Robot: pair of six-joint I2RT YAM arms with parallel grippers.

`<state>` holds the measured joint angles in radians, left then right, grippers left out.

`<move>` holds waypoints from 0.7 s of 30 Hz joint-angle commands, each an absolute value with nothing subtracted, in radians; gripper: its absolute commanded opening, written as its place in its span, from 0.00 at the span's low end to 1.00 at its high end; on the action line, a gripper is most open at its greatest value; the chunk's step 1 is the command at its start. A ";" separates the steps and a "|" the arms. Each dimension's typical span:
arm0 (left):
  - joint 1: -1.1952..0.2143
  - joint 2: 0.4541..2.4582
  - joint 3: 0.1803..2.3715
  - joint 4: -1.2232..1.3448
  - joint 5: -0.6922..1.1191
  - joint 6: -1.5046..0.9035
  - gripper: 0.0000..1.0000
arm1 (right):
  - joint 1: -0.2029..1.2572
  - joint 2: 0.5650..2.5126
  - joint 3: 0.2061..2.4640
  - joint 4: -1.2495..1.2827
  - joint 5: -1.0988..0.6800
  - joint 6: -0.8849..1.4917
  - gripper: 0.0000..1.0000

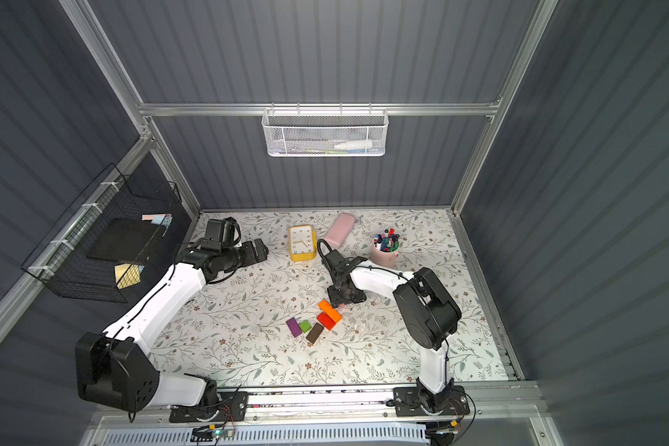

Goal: Assemble the number 6 with building blocks
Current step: Pick up the building block from the center of the board.

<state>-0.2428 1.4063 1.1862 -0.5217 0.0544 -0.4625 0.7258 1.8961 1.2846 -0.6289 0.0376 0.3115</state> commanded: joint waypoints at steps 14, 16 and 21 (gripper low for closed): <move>-0.245 1.422 1.187 -0.512 0.065 -0.439 0.99 | 0.658 2.090 1.628 -0.779 0.022 0.734 0.69; -0.245 1.424 1.186 -0.510 0.067 -0.442 0.99 | 0.654 2.101 1.643 -0.780 0.049 0.741 0.70; -0.245 1.434 1.191 -0.505 0.071 -0.443 0.99 | 0.620 2.127 1.661 -0.774 0.032 0.769 0.69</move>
<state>-0.2428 1.4189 1.1862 -0.5098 0.0551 -0.4595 0.6315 2.1181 1.6356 -0.7467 0.0292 0.7151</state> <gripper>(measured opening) 0.994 0.698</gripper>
